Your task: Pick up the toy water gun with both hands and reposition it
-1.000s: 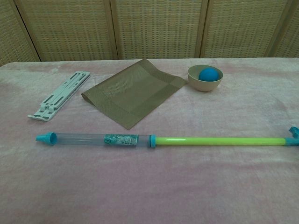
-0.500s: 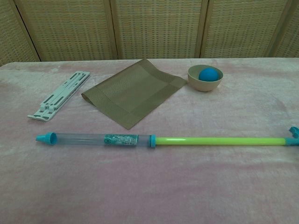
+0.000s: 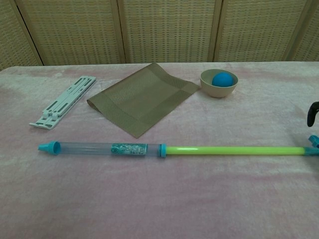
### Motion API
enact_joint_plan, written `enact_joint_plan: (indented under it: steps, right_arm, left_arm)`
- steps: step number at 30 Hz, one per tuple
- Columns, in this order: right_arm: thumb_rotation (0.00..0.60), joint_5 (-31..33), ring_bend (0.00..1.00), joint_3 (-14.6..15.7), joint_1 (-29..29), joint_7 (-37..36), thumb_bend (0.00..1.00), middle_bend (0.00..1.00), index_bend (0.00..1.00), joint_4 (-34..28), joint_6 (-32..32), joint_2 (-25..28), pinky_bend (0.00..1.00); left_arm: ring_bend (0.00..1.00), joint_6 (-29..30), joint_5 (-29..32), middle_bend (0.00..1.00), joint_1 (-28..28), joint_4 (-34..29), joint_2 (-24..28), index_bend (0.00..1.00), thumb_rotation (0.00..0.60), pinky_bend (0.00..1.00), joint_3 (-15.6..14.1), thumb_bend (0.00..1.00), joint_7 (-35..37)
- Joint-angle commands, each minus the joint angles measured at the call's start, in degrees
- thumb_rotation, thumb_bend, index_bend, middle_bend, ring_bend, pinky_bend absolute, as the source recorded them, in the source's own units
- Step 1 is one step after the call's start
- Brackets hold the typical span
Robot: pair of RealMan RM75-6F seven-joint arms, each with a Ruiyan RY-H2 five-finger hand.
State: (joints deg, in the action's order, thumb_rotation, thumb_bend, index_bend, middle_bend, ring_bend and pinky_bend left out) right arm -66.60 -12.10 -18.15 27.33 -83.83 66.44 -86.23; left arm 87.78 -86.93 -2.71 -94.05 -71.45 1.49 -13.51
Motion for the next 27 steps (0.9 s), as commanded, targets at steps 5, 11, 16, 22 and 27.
enact_joint_plan:
  steps: [5, 11, 16, 22, 27]
  right_arm:
    - [0.600, 3.48, 1.00, -0.19, -1.07, -0.60, 0.41, 1.00, 0.47, 4.11, -2.19, -1.62, 0.70]
    - [0.600, 3.81, 1.00, 0.83, -1.09, -2.61, 0.42, 1.00, 0.47, 5.96, -2.44, -2.48, 0.70]
    - [0.600, 4.16, 1.00, 1.49, -1.24, -4.06, 0.42, 1.00, 0.48, 7.78, -2.94, -3.84, 0.70]
    - [0.600, 4.48, 1.00, 1.79, -1.77, -5.10, 0.42, 1.00, 0.50, 10.45, -3.45, -5.71, 0.70]
    - [0.600, 4.77, 1.00, 1.82, -2.37, -4.94, 0.45, 1.00, 0.53, 11.99, -3.64, -7.00, 0.70]
  left_arm:
    - [0.00, -0.62, 0.61, 0.00, -0.25, 0.29, -0.33, 0.00, 0.600, 0.00, 0.14, 0.07, -0.39]
    - [0.00, -0.93, 0.88, 0.00, -0.40, 0.45, -0.70, 0.00, 0.600, 0.00, 0.15, 0.07, -1.05]
    - [0.00, -0.91, 0.95, 0.00, -0.40, 0.52, -0.81, 0.00, 0.600, 0.00, 0.14, 0.07, -1.18]
    - [0.00, -1.02, 1.21, 0.00, -0.44, 0.57, -0.73, 0.00, 0.600, 0.00, 0.20, 0.07, -0.93]
    - [0.00, -1.26, 1.31, 0.00, -0.54, 0.61, -0.79, 0.00, 0.600, 0.00, 0.14, 0.07, -1.03]
